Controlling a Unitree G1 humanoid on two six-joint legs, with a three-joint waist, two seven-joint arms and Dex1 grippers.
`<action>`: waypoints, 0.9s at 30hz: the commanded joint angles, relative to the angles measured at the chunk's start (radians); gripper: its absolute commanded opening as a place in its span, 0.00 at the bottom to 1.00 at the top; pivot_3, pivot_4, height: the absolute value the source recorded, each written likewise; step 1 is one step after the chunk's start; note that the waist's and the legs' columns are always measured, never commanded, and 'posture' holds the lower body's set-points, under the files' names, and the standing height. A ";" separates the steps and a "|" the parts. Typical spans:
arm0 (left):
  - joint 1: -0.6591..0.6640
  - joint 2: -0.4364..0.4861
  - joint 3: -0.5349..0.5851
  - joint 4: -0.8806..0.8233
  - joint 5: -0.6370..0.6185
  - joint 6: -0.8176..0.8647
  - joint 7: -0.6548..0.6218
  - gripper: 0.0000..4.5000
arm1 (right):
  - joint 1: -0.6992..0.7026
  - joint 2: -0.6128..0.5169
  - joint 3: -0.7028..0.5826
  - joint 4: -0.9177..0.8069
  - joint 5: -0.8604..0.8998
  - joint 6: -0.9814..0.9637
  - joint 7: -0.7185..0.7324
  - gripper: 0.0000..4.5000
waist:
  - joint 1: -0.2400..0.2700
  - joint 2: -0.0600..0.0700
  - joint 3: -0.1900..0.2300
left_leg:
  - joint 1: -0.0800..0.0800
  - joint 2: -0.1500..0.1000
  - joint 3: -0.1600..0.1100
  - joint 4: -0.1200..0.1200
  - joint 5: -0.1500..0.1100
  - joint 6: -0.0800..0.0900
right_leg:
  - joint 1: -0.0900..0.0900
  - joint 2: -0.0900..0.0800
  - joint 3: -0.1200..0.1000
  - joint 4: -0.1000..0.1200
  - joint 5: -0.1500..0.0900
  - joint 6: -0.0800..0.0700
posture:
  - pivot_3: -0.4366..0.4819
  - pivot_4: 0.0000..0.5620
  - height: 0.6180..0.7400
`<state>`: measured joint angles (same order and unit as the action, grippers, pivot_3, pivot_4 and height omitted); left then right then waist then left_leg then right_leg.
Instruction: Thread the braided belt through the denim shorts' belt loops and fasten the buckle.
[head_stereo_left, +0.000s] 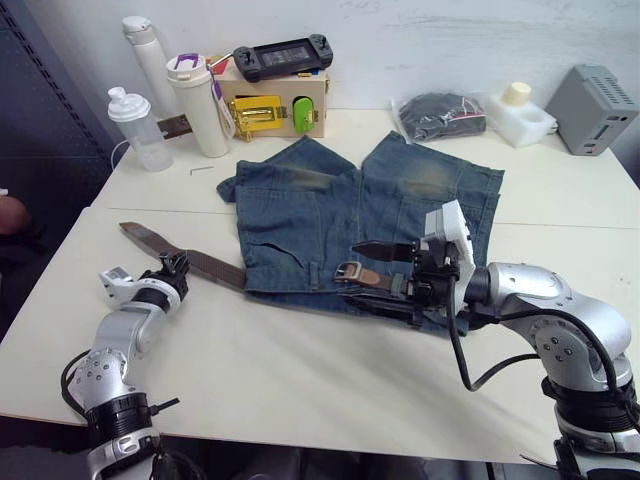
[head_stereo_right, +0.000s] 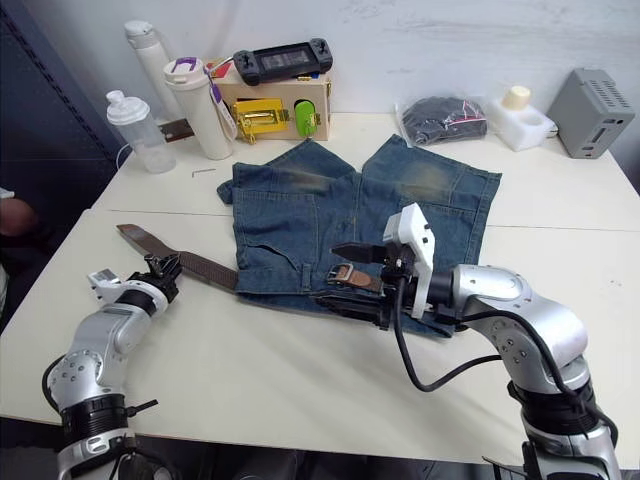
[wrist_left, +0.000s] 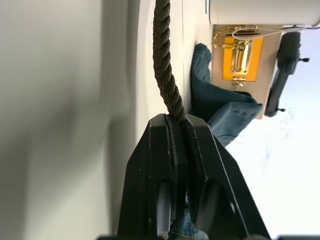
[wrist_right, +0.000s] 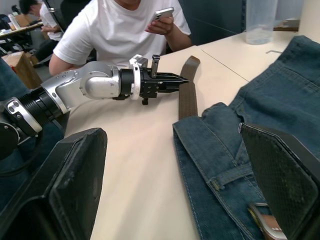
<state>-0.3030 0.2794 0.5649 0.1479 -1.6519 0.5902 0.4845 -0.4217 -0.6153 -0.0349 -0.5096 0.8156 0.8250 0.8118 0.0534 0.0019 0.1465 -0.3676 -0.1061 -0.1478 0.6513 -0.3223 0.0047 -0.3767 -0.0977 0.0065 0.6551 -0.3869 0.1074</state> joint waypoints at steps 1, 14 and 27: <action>0.002 0.031 -0.036 -0.057 0.125 -0.003 -0.040 0.01 | 0.003 -0.014 -0.039 -0.046 0.038 0.000 -0.013 1.00 | -0.002 -0.002 0.001 | 0.000 0.000 0.000 0.000 0.000 0.000 | 0.000 0.000 0.000 0.000 0.000 0.000 | 0.48 0.27 0.95; 0.110 0.507 -0.818 -0.456 1.592 -0.587 -0.648 0.01 | 0.010 -0.070 0.005 -0.050 -0.051 -0.047 -0.029 1.00 | -0.027 -0.015 0.017 | -0.004 -0.001 0.000 -0.006 0.000 0.001 | -0.001 -0.001 -0.001 -0.010 0.001 0.001 | 0.48 0.27 0.95; 0.130 0.444 -0.788 -0.343 1.755 -0.715 -0.830 0.01 | -0.010 -0.071 0.421 0.057 -0.848 -0.641 -0.136 1.00 | -0.030 -0.011 0.023 | -0.008 0.002 0.002 -0.006 0.000 0.000 | -0.008 0.002 0.000 -0.006 0.000 0.001 | 0.48 0.27 0.95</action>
<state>-0.1633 0.7401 -0.2698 -0.1645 0.1380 -0.1367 -0.3428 -0.4264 -0.6904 0.3699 -0.4564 0.0437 0.2507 0.7032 0.0237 -0.0086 0.1694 -0.3762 -0.1043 -0.1462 0.6464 -0.3225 0.0049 -0.3851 -0.0962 0.0058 0.6501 -0.3864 0.1081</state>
